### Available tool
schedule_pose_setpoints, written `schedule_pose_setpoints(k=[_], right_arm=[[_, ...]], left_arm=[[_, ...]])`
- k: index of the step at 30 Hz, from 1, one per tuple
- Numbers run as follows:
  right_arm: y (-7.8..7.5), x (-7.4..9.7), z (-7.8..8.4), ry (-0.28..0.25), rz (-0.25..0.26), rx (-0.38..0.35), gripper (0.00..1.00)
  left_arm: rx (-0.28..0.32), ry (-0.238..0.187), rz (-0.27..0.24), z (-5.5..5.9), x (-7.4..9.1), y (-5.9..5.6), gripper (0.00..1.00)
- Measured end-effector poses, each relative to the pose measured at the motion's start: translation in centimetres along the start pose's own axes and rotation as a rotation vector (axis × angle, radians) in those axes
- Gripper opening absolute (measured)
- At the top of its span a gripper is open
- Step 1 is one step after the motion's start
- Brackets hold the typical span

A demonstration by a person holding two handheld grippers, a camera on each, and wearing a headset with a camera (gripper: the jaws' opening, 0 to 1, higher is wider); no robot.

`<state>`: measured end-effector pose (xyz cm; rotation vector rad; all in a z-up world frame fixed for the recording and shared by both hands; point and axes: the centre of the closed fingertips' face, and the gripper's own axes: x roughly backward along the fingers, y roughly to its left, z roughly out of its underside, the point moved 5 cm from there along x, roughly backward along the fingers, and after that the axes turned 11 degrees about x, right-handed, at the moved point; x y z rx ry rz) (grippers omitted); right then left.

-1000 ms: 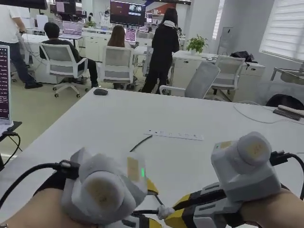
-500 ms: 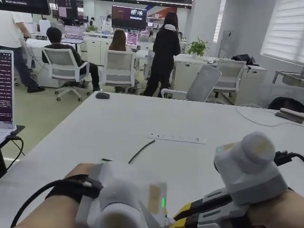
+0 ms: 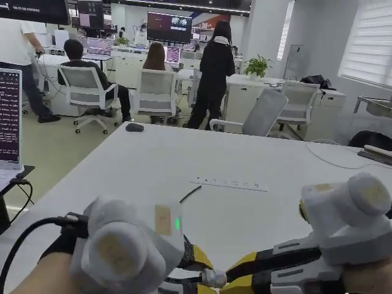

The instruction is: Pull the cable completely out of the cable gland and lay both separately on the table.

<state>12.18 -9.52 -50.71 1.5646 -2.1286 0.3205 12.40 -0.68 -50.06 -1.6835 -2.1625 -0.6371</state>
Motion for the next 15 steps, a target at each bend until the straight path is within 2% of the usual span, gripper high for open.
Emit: schedule_pose_setpoints(k=[3, 6, 9, 11, 15], right_arm=[[0.31, -0.01, -0.60, -0.046, -0.057, 0.007, 0.18], [0.48, -0.38, -0.50, -0.043, -0.100, 0.020, 0.20], [0.36, -0.60, -0.66, -0.058, -0.107, 0.008, 0.20], [0.33, -0.70, -0.66, -0.066, -0.112, 0.000, 0.17], [0.19, -0.56, -0.69, -0.089, -0.109, -0.018, 0.17]], left_arm=[[-0.009, -0.035, 0.045, -0.45, 0.63, 0.09, 0.17], [-0.014, -0.033, 0.058, -0.49, 0.91, 0.26, 0.17], [-0.034, -0.023, 0.060, -0.58, 1.09, 0.33, 0.17], [-0.041, -0.047, 0.081, -0.80, 1.16, 0.21, 0.17], [-0.027, -0.057, 0.078, -0.93, 1.18, 0.32, 0.17]])
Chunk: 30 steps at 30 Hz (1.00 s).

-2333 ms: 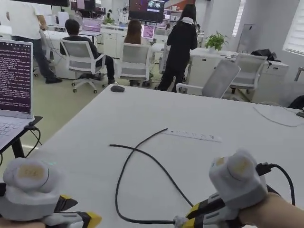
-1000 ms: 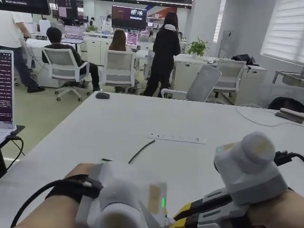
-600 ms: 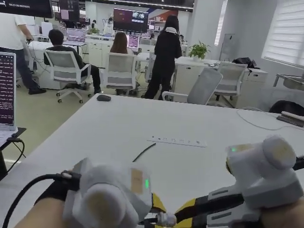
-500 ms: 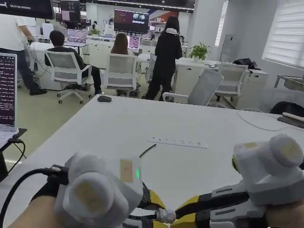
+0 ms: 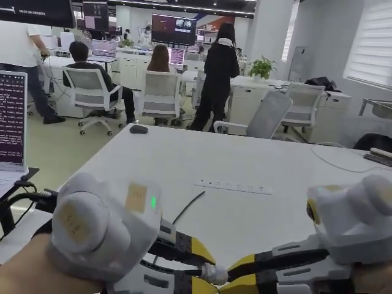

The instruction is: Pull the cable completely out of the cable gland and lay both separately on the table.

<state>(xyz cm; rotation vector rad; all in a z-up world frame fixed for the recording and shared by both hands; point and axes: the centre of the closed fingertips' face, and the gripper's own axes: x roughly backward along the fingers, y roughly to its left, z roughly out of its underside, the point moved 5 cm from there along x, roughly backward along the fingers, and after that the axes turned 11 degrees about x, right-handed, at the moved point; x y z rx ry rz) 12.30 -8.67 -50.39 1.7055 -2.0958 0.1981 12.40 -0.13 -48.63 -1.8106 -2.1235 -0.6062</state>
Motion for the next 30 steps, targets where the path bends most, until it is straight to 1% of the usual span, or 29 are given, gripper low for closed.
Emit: schedule_pose_setpoints(k=[2, 4, 8, 11, 13, 17, 19, 21, 23, 25, 26, 27, 30], right_arm=[[0.1, 0.2, 0.0, -0.010, 0.001, -0.005, 0.16], [0.0, 0.3, -0.1, -0.027, 0.016, -0.011, 0.14], [0.3, 0.4, -0.1, -0.042, 0.024, -0.006, 0.14], [0.2, 0.5, 0.0, -0.055, 0.044, -0.009, 0.15], [0.2, 0.6, 0.1, -0.058, 0.057, -0.009, 0.14], [0.2, 0.8, 0.3, -0.065, 0.063, -0.025, 0.15], [0.3, 1.0, 0.6, -0.044, 0.056, -0.050, 0.16], [0.4, 1.1, 0.6, -0.034, 0.053, -0.047, 0.16], [0.4, 1.1, 0.7, -0.036, 0.043, -0.064, 0.17], [0.4, 1.0, 0.9, -0.041, 0.032, -0.103, 0.19], [0.5, 1.0, 1.0, -0.043, 0.025, -0.107, 0.20], [0.5, 0.9, 1.0, -0.048, 0.014, -0.112, 0.21], [0.6, 0.8, 1.3, -0.061, -0.052, -0.149, 0.24]], left_arm=[[0.011, -0.011, 0.002, 0.0, 0.0, 0.0, 0.17], [0.032, -0.019, 0.000, 0.0, 0.1, 0.0, 0.17], [0.079, -0.038, 0.013, 0.1, 0.2, 0.0, 0.17], [0.088, -0.033, 0.009, 0.3, 0.1, 0.0, 0.17], [0.094, -0.029, 0.009, 0.4, 0.1, 0.0, 0.17], [0.098, -0.030, 0.003, 0.4, 0.0, -0.1, 0.17], [0.097, -0.029, 0.005, 0.4, 0.0, -0.3, 0.17], [0.092, -0.027, 0.004, 0.5, -0.2, -0.4, 0.17], [0.084, -0.026, 0.004, 0.5, -0.4, -0.4, 0.17], [0.078, -0.034, 0.006, 0.4, -0.7, -0.6, 0.17], [0.070, -0.035, 0.008, 0.4, -0.8, -0.7, 0.17], [0.057, -0.033, 0.011, 0.4, -1.0, -0.8, 0.17], [0.028, -0.029, 0.026, 0.4, -1.3, -1.1, 0.17]])
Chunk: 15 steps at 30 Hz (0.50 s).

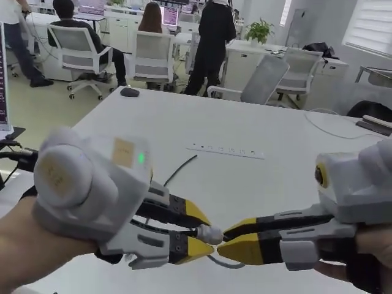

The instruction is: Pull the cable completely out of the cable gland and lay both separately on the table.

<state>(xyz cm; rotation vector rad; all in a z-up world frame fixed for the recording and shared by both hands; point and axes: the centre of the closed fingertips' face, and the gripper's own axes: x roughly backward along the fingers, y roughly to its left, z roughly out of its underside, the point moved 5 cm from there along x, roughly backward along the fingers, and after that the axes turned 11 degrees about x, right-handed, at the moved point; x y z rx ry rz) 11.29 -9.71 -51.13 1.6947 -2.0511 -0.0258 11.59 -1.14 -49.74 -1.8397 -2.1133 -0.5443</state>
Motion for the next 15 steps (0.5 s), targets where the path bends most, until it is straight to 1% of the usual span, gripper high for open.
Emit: schedule_pose_setpoints(k=[1, 3, 4, 6, 7, 9, 10, 11, 13, 14, 15], right_arm=[[0.20, -0.11, 0.04, -0.007, -0.045, -0.025, 0.25], [0.25, -0.21, -0.05, -0.020, -0.090, -0.067, 0.25], [0.28, -0.22, -0.09, -0.022, -0.110, -0.065, 0.24], [0.38, -0.27, -0.36, -0.041, -0.155, -0.068, 0.21], [0.47, -0.32, -0.45, -0.051, -0.181, -0.094, 0.19], [0.08, -0.46, -0.39, -0.050, -0.185, -0.106, 0.15], [0.07, -0.53, -0.31, -0.043, -0.205, -0.111, 0.14], [0.09, -0.70, -0.37, -0.044, -0.201, -0.117, 0.15], [0.58, -0.76, -0.47, -0.042, -0.220, -0.111, 0.13], [0.60, -0.83, -0.46, -0.035, -0.217, -0.113, 0.13], [0.66, -0.91, -0.44, -0.025, -0.217, -0.113, 0.13]], left_arm=[[-0.018, 0.003, 0.010, 0.06, -0.12, -0.15, 0.17], [-0.034, 0.008, 0.019, 0.16, -0.25, -0.28, 0.17], [-0.037, 0.010, 0.024, 0.17, -0.27, -0.32, 0.17], [-0.045, 0.006, 0.039, 0.11, -0.32, -0.49, 0.17], [-0.048, 0.001, 0.045, 0.04, -0.31, -0.56, 0.17], [-0.046, -0.007, 0.056, -0.08, -0.28, -0.69, 0.17], [-0.049, -0.006, 0.056, -0.13, -0.20, -0.69, 0.17], [-0.051, -0.007, 0.056, -0.15, -0.16, -0.68, 0.17], [-0.050, 0.000, 0.058, -0.03, -0.11, -0.66, 0.17], [-0.049, 0.001, 0.059, 0.01, -0.12, -0.66, 0.17], [-0.036, 0.004, 0.062, 0.14, -0.13, -0.67, 0.17]])
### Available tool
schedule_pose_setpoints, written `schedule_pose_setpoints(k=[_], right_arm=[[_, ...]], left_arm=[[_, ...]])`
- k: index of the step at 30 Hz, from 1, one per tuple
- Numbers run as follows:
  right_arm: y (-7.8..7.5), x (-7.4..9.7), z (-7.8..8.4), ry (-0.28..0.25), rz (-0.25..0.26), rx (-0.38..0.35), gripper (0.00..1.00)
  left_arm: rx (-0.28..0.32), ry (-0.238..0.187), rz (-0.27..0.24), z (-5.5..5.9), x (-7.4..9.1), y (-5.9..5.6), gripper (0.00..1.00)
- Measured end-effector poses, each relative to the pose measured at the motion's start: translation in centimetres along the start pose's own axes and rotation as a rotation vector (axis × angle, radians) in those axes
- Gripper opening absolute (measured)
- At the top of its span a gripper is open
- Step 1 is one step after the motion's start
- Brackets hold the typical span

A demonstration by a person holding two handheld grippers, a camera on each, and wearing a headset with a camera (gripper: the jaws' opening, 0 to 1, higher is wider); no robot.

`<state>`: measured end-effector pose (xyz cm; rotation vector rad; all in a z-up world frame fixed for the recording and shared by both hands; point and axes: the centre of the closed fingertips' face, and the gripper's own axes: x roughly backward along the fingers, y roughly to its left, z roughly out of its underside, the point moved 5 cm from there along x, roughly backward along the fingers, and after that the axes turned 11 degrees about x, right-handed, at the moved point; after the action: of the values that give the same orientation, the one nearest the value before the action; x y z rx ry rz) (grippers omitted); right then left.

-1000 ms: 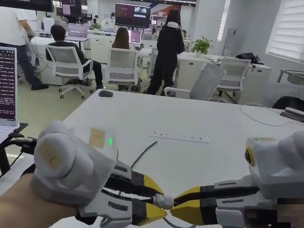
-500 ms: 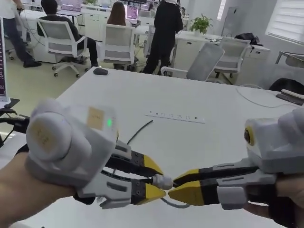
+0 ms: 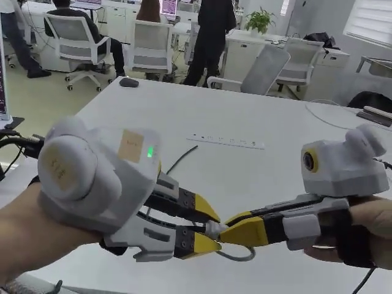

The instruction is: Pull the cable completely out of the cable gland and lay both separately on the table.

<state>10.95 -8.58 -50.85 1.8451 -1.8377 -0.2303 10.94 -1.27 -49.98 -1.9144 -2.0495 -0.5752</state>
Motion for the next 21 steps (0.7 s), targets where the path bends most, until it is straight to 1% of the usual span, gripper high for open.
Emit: schedule_pose_setpoints(k=[2, 3, 4, 5, 6, 9, 10, 11, 12, 15, 17, 18, 19, 20, 21], right_arm=[[0.0, -0.1, 0.1, 0.018, 0.018, 0.037, 0.13], [0.0, -0.1, 0.1, 0.021, 0.022, 0.041, 0.13], [0.0, -0.3, 0.1, 0.038, 0.031, 0.035, 0.13], [0.0, -0.3, 0.2, 0.049, 0.041, 0.039, 0.12], [-0.3, -0.4, 0.3, 0.056, 0.063, 0.060, 0.12], [-0.6, -0.7, 0.6, 0.072, 0.082, 0.063, 0.12], [-0.7, -0.8, 0.7, 0.080, 0.091, 0.068, 0.12], [-0.8, -0.8, 0.7, 0.086, 0.094, 0.068, 0.12], [-0.9, -0.9, 0.8, 0.102, 0.102, 0.076, 0.12], [-1.2, -1.0, 0.9, 0.140, 0.115, 0.112, 0.12], [-1.3, -1.1, 0.9, 0.164, 0.120, 0.135, 0.12], [-1.2, -1.1, 1.0, 0.180, 0.119, 0.142, 0.12], [-1.2, -1.1, 1.1, 0.199, 0.122, 0.166, 0.12], [-1.3, -1.1, 1.1, 0.217, 0.139, 0.188, 0.12], [-1.3, -1.1, 1.2, 0.253, 0.141, 0.217, 0.12]], left_arm=[[0.012, 0.009, -0.005, 0.2, 0.0, 0.1, 0.17], [0.014, 0.021, -0.010, 0.4, 0.0, 0.1, 0.17], [0.012, 0.032, -0.009, 0.6, -0.1, 0.1, 0.17], [0.017, 0.052, -0.018, 0.9, -0.1, 0.2, 0.17], [0.020, 0.060, -0.026, 1.1, -0.2, 0.3, 0.17], [0.022, 0.103, -0.040, 1.6, -0.4, 0.4, 0.18], [0.009, 0.137, -0.054, 1.8, -0.4, 0.4, 0.18], [-0.011, 0.154, -0.057, 1.9, -0.4, 0.4, 0.18], [-0.022, 0.168, -0.058, 2.0, -0.5, 0.4, 0.18], [-0.012, 0.191, -0.060, 2.3, -0.6, 0.5, 0.17], [0.001, 0.228, -0.077, 2.5, -0.6, 0.4, 0.17], [0.005, 0.236, -0.075, 2.5, -0.7, 0.2, 0.17], [-0.007, 0.241, -0.072, 2.5, -0.8, 0.1, 0.17], [-0.015, 0.250, -0.078, 2.5, -0.9, 0.2, 0.17], [-0.005, 0.258, -0.070, 2.6, -0.9, 0.2, 0.17]])
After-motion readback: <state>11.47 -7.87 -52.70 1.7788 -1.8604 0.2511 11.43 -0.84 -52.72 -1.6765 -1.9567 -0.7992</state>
